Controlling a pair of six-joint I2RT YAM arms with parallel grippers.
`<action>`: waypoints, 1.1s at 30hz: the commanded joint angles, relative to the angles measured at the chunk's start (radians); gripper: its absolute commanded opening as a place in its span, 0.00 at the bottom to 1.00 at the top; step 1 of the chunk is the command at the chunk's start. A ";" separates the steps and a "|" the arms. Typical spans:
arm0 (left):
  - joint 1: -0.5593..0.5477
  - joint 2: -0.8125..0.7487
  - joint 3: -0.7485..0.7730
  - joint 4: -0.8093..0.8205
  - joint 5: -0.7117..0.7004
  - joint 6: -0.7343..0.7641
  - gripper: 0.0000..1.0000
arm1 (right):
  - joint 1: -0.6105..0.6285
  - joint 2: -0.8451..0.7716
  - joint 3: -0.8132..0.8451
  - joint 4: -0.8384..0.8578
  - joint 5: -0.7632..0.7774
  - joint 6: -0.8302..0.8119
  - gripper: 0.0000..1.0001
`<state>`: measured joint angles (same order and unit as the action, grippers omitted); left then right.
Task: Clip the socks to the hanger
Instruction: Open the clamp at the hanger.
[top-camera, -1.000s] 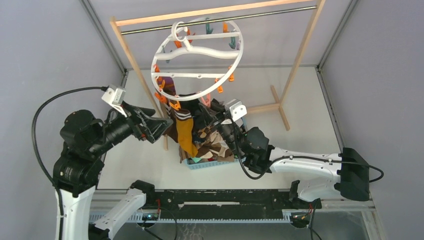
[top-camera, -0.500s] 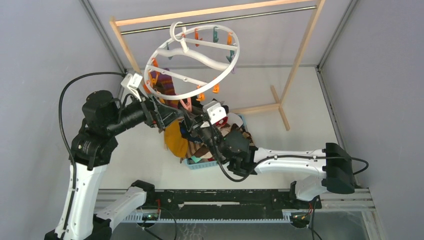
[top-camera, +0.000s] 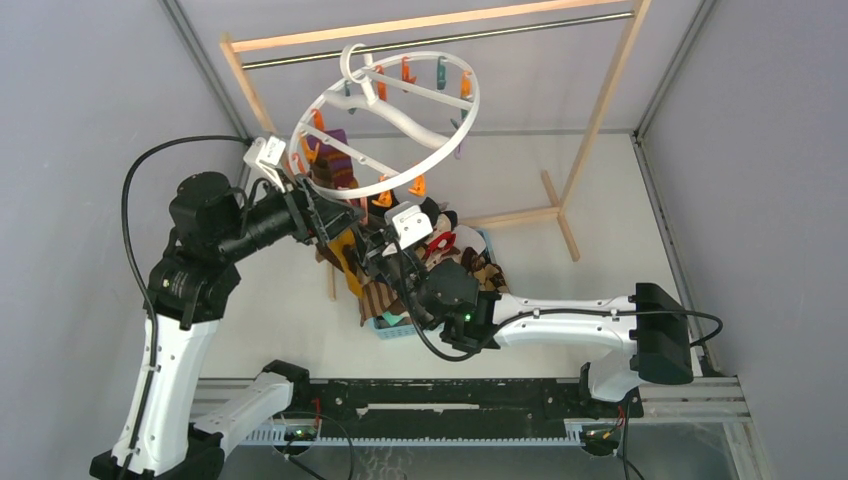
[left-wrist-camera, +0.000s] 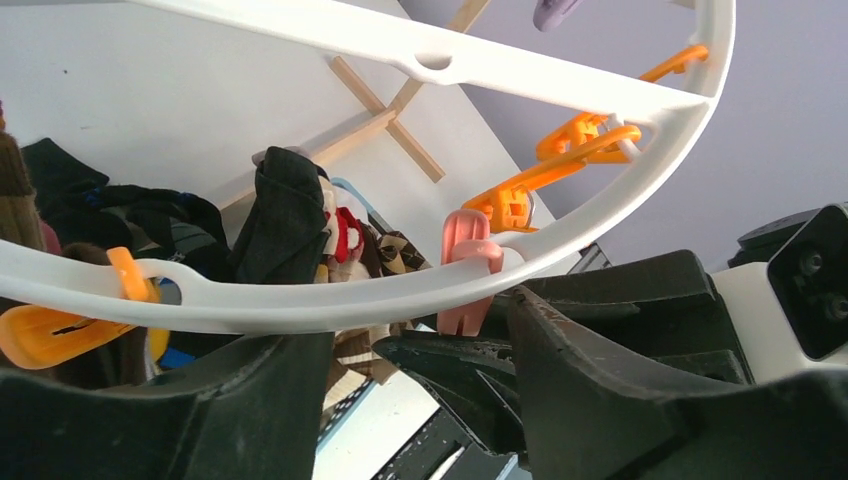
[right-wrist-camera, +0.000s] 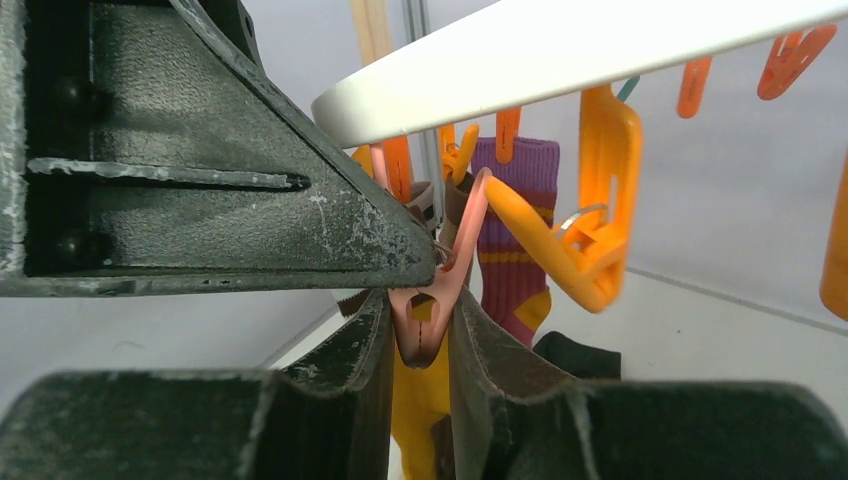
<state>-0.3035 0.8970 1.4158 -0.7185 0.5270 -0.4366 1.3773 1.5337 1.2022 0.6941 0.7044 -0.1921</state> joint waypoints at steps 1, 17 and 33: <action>-0.002 -0.002 0.041 0.078 -0.001 -0.014 0.62 | 0.027 -0.003 0.036 -0.005 -0.022 0.013 0.09; 0.006 -0.011 0.035 0.122 0.032 -0.037 0.14 | -0.025 -0.140 -0.080 -0.019 -0.293 0.315 0.47; 0.012 -0.018 0.052 0.087 0.095 -0.032 0.12 | -0.345 -0.160 -0.280 0.330 -0.950 0.985 0.59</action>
<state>-0.2993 0.8894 1.4158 -0.6598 0.5869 -0.4713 1.0634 1.3365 0.9092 0.8539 -0.0883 0.6075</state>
